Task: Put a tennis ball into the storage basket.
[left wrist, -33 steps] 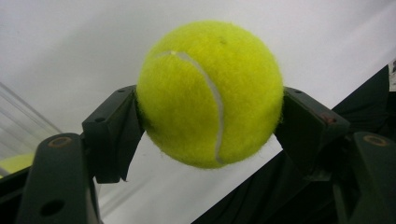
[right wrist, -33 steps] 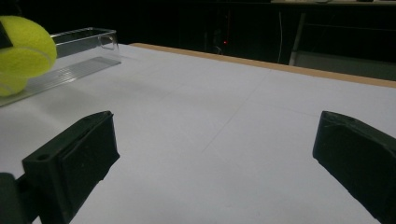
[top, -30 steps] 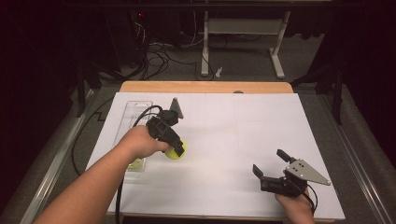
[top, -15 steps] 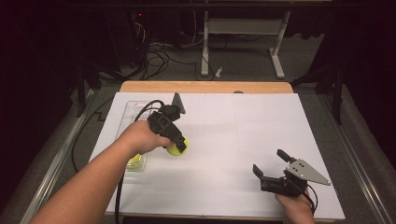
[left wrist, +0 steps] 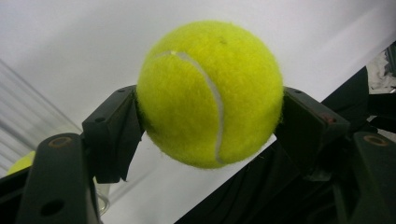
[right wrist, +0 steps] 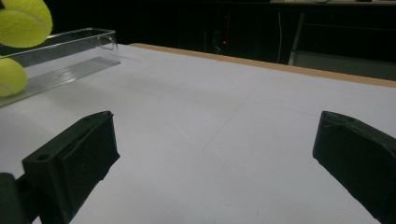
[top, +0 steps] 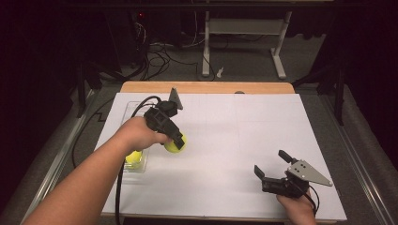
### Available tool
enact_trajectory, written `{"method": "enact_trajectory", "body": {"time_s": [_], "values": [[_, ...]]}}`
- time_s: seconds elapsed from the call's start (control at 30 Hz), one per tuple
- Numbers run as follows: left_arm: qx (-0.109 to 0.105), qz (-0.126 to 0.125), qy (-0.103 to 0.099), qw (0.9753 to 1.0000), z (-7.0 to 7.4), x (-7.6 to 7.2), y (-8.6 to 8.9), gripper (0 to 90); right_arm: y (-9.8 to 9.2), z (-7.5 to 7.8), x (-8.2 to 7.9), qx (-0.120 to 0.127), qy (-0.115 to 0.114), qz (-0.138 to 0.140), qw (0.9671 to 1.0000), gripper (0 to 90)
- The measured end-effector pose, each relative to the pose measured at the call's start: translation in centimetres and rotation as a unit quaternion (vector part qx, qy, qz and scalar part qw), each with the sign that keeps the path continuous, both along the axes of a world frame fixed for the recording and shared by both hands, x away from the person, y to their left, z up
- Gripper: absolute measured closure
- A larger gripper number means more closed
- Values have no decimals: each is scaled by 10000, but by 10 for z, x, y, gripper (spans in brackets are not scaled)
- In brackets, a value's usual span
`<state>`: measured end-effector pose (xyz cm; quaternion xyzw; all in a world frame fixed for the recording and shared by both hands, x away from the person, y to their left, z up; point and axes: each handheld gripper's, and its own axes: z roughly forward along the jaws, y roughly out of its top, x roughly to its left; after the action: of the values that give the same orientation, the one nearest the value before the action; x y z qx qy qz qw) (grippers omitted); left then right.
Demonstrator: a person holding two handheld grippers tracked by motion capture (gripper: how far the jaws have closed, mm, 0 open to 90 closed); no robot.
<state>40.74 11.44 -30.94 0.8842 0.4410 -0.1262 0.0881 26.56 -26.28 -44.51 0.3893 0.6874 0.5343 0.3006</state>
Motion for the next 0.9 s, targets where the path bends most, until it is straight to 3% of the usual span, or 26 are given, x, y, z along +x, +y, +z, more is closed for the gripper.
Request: {"method": "enact_trajectory", "body": {"time_s": [0.9], "values": [[-59, 477, 14, 9988, -1, 9, 48, 278, 0, 0, 0, -26, -6, -11, 10000, 6]]}}
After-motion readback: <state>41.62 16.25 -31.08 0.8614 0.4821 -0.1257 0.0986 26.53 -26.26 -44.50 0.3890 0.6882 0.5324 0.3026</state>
